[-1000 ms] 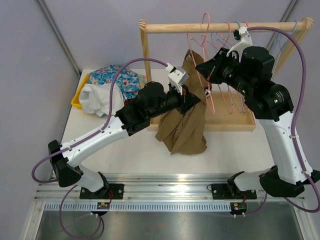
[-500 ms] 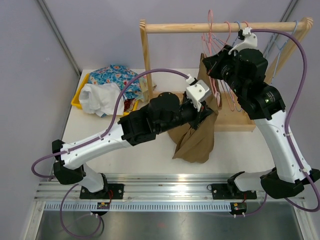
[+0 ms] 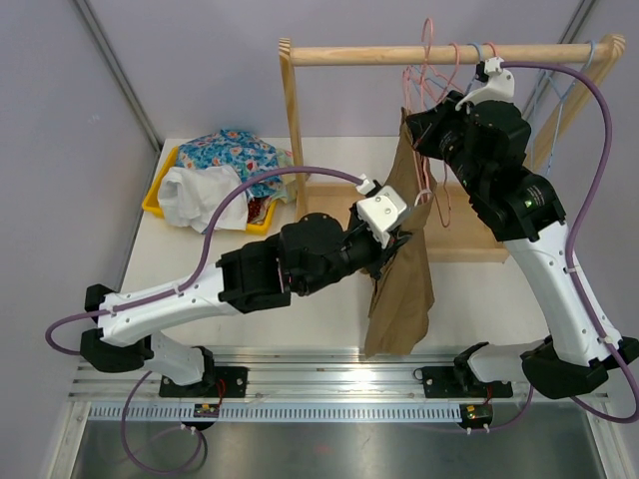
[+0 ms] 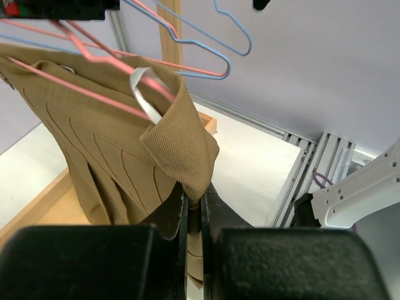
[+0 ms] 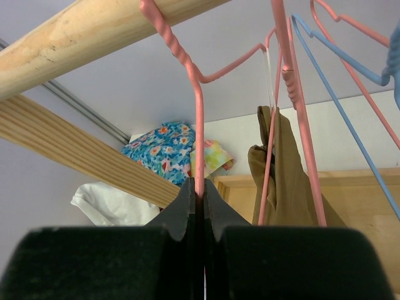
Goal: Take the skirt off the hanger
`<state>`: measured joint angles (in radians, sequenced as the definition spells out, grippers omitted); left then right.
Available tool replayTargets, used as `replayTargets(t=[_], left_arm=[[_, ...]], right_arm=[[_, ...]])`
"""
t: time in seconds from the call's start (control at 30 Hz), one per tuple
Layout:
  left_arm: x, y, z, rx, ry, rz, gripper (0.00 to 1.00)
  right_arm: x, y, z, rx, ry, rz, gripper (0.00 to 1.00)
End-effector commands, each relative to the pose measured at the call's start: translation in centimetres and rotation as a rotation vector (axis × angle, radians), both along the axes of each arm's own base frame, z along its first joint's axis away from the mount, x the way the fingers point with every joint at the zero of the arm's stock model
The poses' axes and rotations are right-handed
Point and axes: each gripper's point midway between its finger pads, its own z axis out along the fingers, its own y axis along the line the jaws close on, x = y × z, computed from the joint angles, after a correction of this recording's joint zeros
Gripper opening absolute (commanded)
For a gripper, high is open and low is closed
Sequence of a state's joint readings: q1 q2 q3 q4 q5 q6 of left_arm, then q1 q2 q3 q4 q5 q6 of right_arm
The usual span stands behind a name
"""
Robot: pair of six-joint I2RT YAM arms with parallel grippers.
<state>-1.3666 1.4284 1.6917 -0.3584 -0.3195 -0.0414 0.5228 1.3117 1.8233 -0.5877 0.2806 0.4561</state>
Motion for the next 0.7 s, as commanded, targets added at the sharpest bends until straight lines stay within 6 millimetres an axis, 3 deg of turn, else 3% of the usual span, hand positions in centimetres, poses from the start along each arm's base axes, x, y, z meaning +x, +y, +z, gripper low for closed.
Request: replayTargets(t=[0.0,0.07,0.1,0.17,0.2,0.37,0.57,0.67], left_arm=[[-1.6,0.9,1.7,-0.108,0.004,-0.025,0.00],[-1.8,1.1,0.5,-0.104,0.027,-0.026,0.00],[-2.1,1.0,-1.6,-0.075,0.054,-0.031,0.00],[-2.5,1.1,-2.9,-0.070,0.079,-0.036,0.00],[-2.8,1.2,-4.6,-0.049,0.102,-0.042,0.00],[-3.1,1.6,-7.3,-0.026,0.146,-0.019,0.00],[0.9,3.2,-8.3,0.022,0.104,0.234,0.00],[3.7,3.9,-7.5,0.033,0.091,0.341,0.00]], right_arm=[[0.5,-1.2,5.4,0.074,-0.168,-0.069,0.00],[0.4,-1.5,5.7,0.070,-0.176,-0.074,0.00],[0.2,-1.6,6.3,0.076,-0.185,-0.076,0.00],[0.1,-1.7,6.6,0.074,-0.193,-0.075,0.00],[-0.2,-1.7,7.2,0.080,-0.202,-0.070,0.00],[-0.6,-1.6,8.0,0.091,-0.205,-0.055,0.00],[-3.0,-1.3,8.4,0.127,-0.170,0.022,0.00],[-5.0,-0.7,6.8,0.146,-0.105,0.095,0.00]])
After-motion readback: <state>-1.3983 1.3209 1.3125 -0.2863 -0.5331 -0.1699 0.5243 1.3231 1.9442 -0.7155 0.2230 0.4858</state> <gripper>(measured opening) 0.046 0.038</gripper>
